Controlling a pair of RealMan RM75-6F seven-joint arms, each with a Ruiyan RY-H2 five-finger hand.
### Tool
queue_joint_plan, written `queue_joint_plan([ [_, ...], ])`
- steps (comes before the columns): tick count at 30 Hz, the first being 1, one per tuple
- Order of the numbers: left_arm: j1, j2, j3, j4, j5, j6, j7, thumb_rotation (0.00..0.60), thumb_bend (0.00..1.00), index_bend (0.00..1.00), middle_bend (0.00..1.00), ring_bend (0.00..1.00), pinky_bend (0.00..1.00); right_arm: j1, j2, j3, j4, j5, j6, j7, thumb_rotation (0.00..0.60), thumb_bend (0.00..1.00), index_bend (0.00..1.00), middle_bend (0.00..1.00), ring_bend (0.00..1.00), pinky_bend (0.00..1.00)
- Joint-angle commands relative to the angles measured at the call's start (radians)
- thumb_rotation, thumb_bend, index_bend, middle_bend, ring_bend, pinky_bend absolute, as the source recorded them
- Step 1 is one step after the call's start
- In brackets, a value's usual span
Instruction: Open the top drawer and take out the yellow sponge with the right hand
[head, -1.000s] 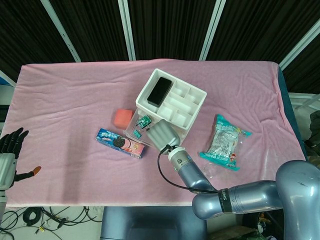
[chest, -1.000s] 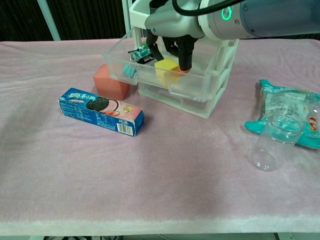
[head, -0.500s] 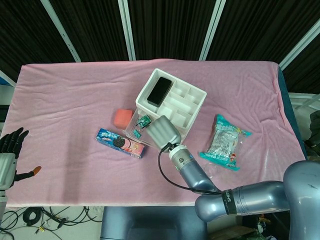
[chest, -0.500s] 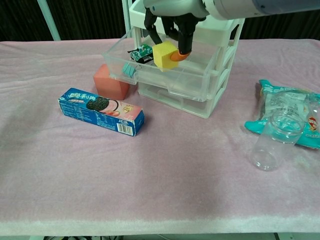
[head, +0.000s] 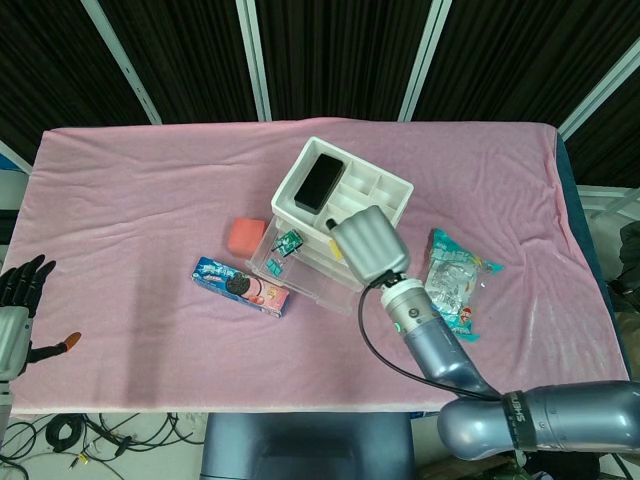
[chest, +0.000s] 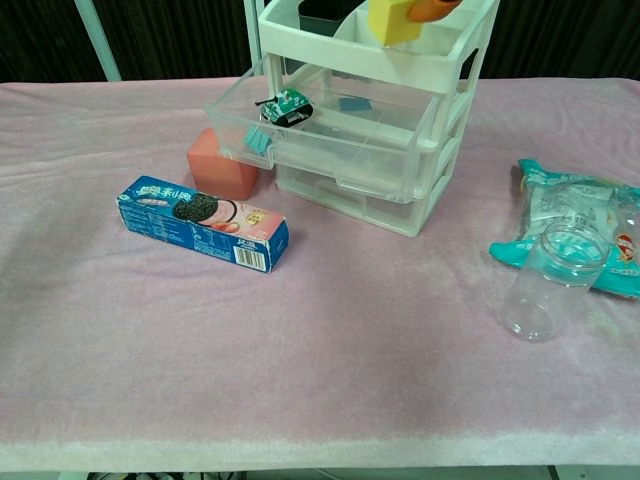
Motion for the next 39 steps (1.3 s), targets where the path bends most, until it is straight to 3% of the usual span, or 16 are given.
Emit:
queue_joint_plan([
  [1, 0.0, -0.002, 0.001, 0.001, 0.004, 0.004, 0.005, 0.6, 0.0, 0.0, 0.0, 0.0, 0.0, -0.081, 0.093, -0.023, -0.054, -0.068, 0.045, 0.066, 0.6, 0.34, 0.56, 0.81, 0.87, 0.81],
  [12, 0.008, -0.009, 0.007, -0.002, 0.018, 0.02, 0.028, 0.6, 0.0, 0.0, 0.0, 0.0, 0.0, -0.277, 0.315, -0.106, -0.065, -0.204, 0.017, 0.235, 0.6, 0.33, 0.58, 0.81, 0.87, 0.81],
  [19, 0.01, -0.009, 0.01, -0.003, 0.025, 0.026, 0.033, 0.6, 0.0, 0.0, 0.0, 0.0, 0.0, -0.368, 0.376, -0.165, -0.012, -0.257, -0.044, 0.29, 0.6, 0.33, 0.58, 0.81, 0.87, 0.81],
  [29, 0.011, -0.008, 0.012, -0.002, 0.028, 0.026, 0.029, 0.6, 0.0, 0.0, 0.0, 0.0, 0.0, -0.416, 0.312, -0.23, 0.05, -0.211, -0.135, 0.263, 0.6, 0.33, 0.58, 0.81, 0.87, 0.81],
  [39, 0.009, -0.006, 0.012, -0.004, 0.025, 0.019, 0.026, 0.6, 0.0, 0.0, 0.0, 0.0, 0.0, -0.427, 0.173, -0.221, 0.08, -0.199, -0.132, 0.253, 0.6, 0.33, 0.58, 0.81, 0.87, 0.81],
])
